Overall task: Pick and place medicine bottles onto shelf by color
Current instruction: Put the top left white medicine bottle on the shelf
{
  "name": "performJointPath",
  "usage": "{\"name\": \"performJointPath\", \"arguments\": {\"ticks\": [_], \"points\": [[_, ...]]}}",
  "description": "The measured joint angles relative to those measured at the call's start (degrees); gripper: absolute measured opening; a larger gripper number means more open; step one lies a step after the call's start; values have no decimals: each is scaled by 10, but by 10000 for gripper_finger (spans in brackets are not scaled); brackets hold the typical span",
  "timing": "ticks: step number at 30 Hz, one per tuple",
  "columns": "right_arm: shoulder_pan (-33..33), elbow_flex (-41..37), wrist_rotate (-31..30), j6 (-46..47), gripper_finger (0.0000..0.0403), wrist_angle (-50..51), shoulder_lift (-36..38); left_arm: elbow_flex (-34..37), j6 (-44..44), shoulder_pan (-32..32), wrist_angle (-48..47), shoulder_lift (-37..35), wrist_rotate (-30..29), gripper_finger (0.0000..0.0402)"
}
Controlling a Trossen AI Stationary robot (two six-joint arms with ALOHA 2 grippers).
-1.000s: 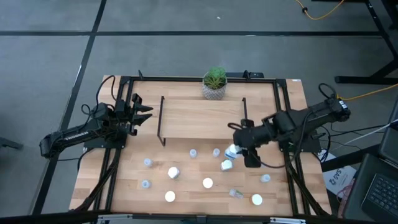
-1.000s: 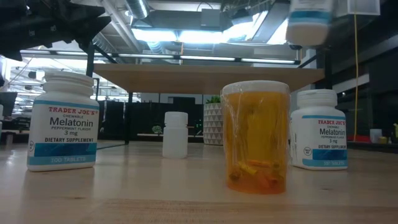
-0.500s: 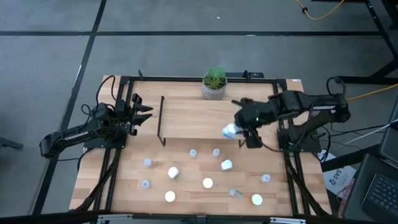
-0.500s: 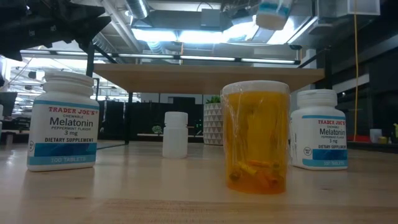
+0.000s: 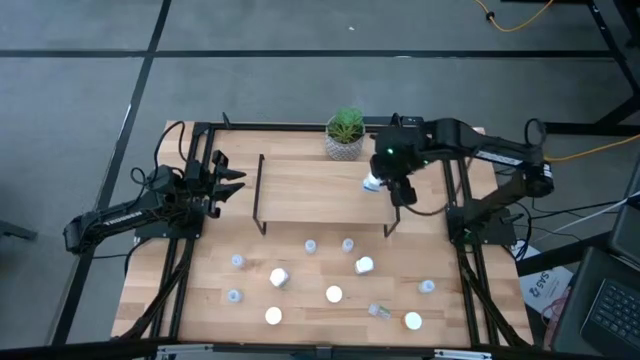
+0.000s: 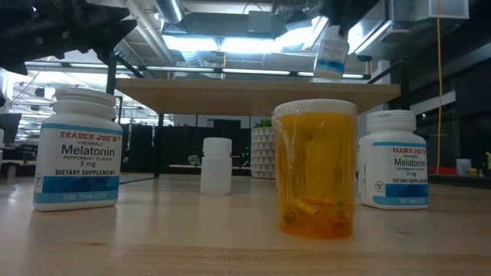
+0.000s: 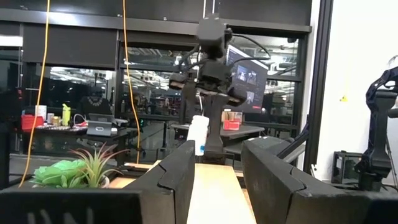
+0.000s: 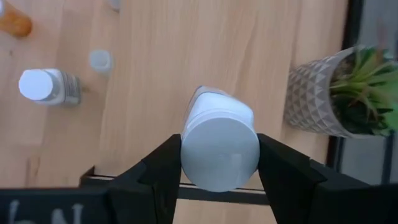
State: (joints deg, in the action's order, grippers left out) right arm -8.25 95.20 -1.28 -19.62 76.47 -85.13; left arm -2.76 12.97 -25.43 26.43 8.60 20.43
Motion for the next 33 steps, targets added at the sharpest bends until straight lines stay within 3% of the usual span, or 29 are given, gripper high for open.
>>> {"name": "performJointPath", "arguments": {"ticks": [10, 19, 33], "points": [[-72, 0, 10, -65, 190, 38, -59, 0, 0, 0, -1, 0, 0, 124], [-82, 0, 10, -94, 192, 27, -65, 0, 0, 0, -2, 0, 0, 124], [-78, -1, -29, -91, 260, 27, -67, 0, 1, 0, -4, 0, 0, 124]]}}
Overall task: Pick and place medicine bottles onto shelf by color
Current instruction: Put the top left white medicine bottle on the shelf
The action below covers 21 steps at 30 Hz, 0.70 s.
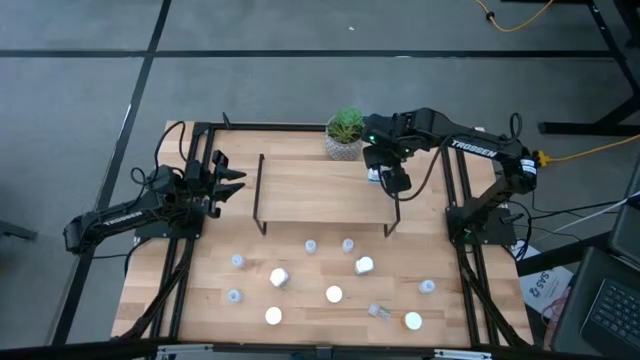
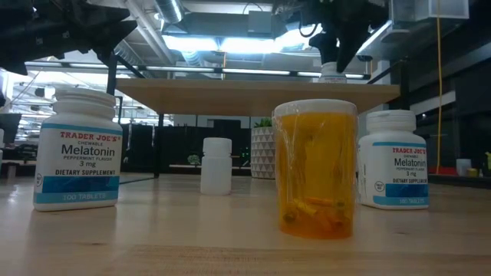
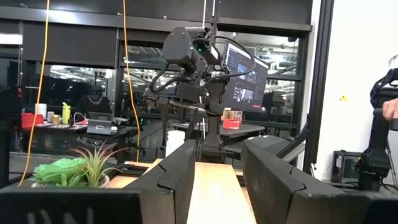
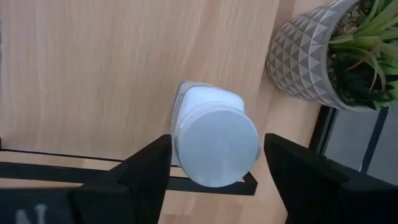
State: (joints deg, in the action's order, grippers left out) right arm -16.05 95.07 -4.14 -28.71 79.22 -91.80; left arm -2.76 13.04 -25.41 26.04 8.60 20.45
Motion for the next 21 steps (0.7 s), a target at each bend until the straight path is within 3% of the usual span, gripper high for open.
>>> {"name": "performJointPath", "arguments": {"ticks": [16, 21], "points": [[47, 0, -59, 1, 260, -1, 1, 0, 0, 0, 0, 0, 0, 124], [59, 0, -113, 1, 260, -8, 1, 0, 0, 0, 0, 0, 0, 124]]}}
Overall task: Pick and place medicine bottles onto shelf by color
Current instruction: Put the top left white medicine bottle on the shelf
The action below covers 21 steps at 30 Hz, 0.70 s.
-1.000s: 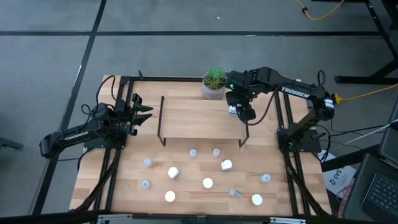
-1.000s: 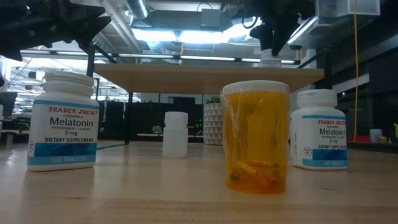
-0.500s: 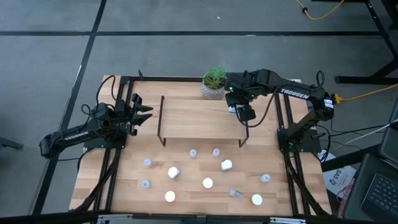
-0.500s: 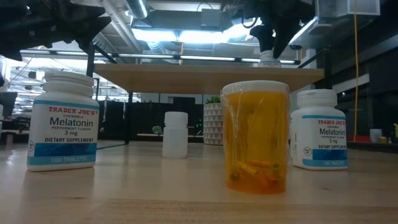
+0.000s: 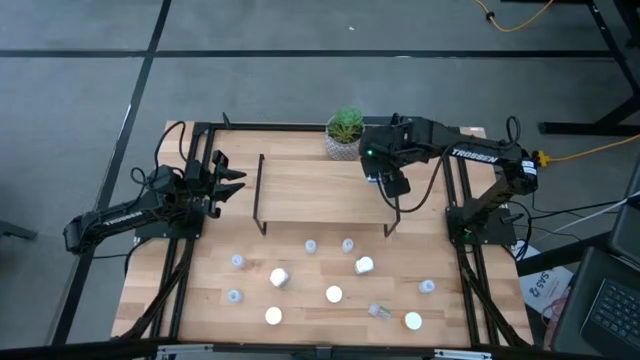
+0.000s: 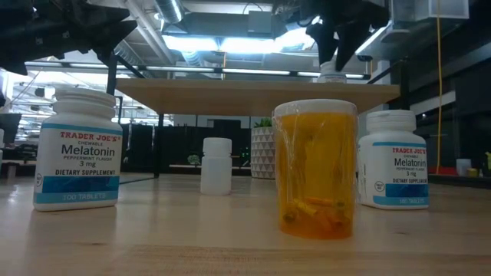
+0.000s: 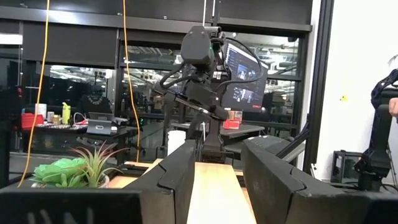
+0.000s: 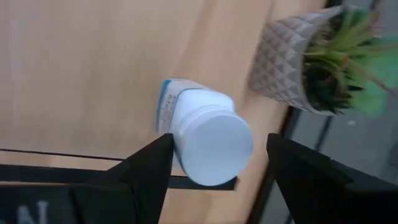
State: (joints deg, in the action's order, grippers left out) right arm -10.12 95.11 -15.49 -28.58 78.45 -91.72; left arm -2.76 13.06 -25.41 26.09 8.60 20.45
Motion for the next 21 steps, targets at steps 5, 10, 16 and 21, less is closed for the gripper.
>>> {"name": "performJointPath", "arguments": {"ticks": [5, 10, 16, 21], "points": [[13, 0, -15, -2, 260, 2, 0, 0, 0, 0, 0, 0, 0, 124], [28, 0, -6, 0, 260, -5, 0, 0, 0, 0, 0, 0, 0, 124], [52, 1, -7, -1, 260, -32, 0, 0, 0, 0, 1, 0, 0, 124], [83, 1, -28, 15, 260, -37, 0, 0, 0, 0, 1, 0, 0, 124]]}}
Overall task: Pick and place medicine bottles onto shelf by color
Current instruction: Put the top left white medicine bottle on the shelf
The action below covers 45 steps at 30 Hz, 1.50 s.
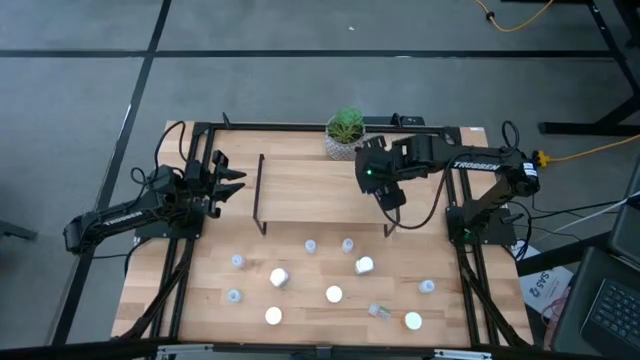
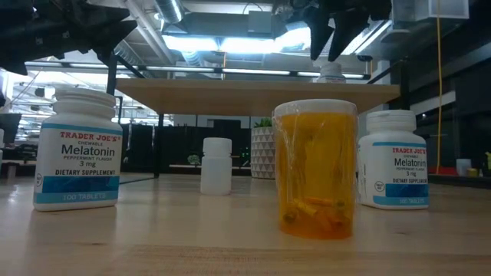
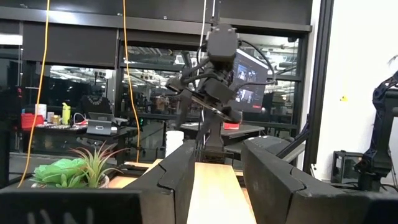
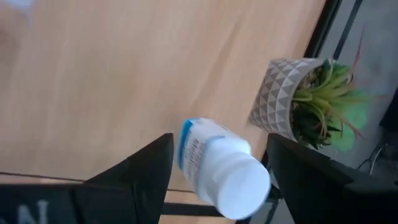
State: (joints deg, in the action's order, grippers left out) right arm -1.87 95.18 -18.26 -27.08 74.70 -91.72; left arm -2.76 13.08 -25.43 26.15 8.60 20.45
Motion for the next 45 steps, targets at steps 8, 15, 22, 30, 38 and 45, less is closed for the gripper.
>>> {"name": "performJointPath", "arguments": {"ticks": [8, 15, 22, 30, 38, 45], "points": [[22, 0, 29, 164, 260, 7, -1, 0, 3, 0, 0, 0, 0, 124], [20, 0, 49, 207, 235, 14, -23, 0, 3, 0, 0, 0, 0, 124], [31, 0, 86, 215, 181, 21, -28, 0, 3, 0, 0, 0, 0, 124], [17, 0, 65, 240, 169, 56, -28, 0, 4, 0, 0, 0, 0, 124], [-3, 0, 63, 239, 169, 54, -28, 0, 5, 0, 0, 0, 0, 124], [-25, 0, 63, 240, 169, 48, -28, 0, 5, 0, 0, 0, 0, 124]]}}
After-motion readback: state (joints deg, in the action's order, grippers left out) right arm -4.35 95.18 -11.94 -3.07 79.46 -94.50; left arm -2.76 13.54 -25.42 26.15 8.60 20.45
